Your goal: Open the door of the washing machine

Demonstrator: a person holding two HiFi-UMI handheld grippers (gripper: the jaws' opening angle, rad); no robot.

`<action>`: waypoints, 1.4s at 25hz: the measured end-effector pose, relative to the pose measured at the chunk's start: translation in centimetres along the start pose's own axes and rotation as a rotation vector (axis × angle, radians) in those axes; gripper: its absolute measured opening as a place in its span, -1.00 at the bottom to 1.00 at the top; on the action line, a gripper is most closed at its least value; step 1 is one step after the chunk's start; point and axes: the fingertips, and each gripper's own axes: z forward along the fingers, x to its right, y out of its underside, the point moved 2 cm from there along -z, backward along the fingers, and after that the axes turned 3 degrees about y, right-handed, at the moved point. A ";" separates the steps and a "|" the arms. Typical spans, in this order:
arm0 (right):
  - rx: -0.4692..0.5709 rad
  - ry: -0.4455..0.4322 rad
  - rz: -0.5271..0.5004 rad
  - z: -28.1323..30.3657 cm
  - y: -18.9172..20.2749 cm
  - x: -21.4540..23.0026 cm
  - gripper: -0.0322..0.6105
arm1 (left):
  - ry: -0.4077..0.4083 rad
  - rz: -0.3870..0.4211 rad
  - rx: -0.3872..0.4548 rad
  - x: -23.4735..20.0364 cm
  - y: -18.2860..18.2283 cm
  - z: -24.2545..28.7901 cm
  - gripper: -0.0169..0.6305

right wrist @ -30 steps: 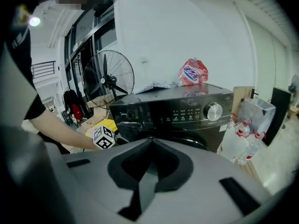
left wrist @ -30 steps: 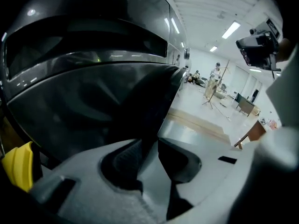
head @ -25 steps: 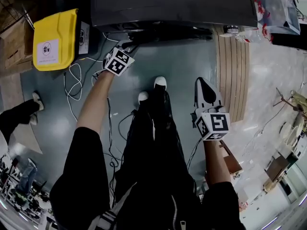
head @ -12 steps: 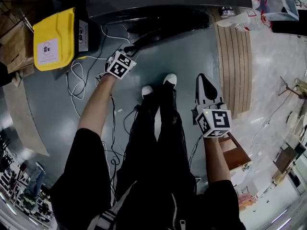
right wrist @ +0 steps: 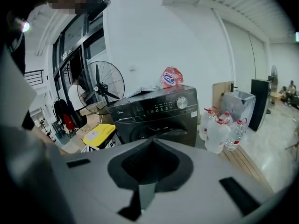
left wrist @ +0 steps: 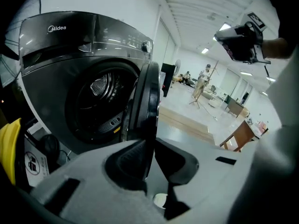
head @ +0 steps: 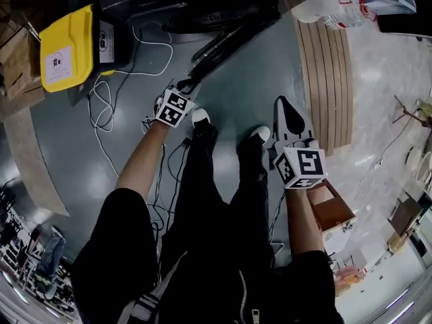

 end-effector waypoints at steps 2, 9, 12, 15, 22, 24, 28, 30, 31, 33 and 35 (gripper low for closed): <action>0.004 0.000 -0.004 -1.7 0.5 1.5 -0.89 | -0.016 -0.018 0.007 2.2 -0.1 0.3 -0.75; 0.011 0.032 0.003 -7.7 3.4 8.4 -0.89 | -0.083 -0.073 0.007 9.9 0.2 3.2 -0.75; 0.011 0.069 0.031 -10.6 5.3 11.7 -0.89 | -0.101 -0.106 0.001 13.8 -0.1 4.4 -0.75; 0.013 0.113 0.064 -13.2 7.1 15.6 -0.89 | -0.106 -0.133 0.003 17.8 -0.9 6.5 -0.74; 0.015 0.235 0.176 -18.2 11.0 23.8 -0.89 | -0.130 -0.174 0.002 26.1 -4.0 12.2 -0.70; 0.025 0.256 0.217 -19.4 11.6 25.6 -0.89 | -0.127 -0.178 0.011 27.9 -5.2 13.8 -0.69; 0.038 0.294 0.254 -21.8 12.6 28.6 -0.89 | -0.106 -0.186 0.026 31.1 -7.6 17.0 -0.66; 0.040 0.311 0.262 -23.0 13.2 30.2 -0.89 | -0.096 -0.176 0.026 32.6 -8.7 18.5 -0.67; 0.040 0.319 0.264 -23.6 13.5 30.9 -0.89 | -0.092 -0.172 0.027 33.3 -9.4 19.3 -0.67; 0.038 0.331 0.269 -24.7 13.8 32.5 -0.89 | -0.087 -0.175 0.034 34.7 -10.8 21.0 -0.68; 0.037 0.343 0.272 -25.8 14.2 34.1 -0.89 | -0.083 -0.185 0.043 35.9 -12.2 22.8 -0.69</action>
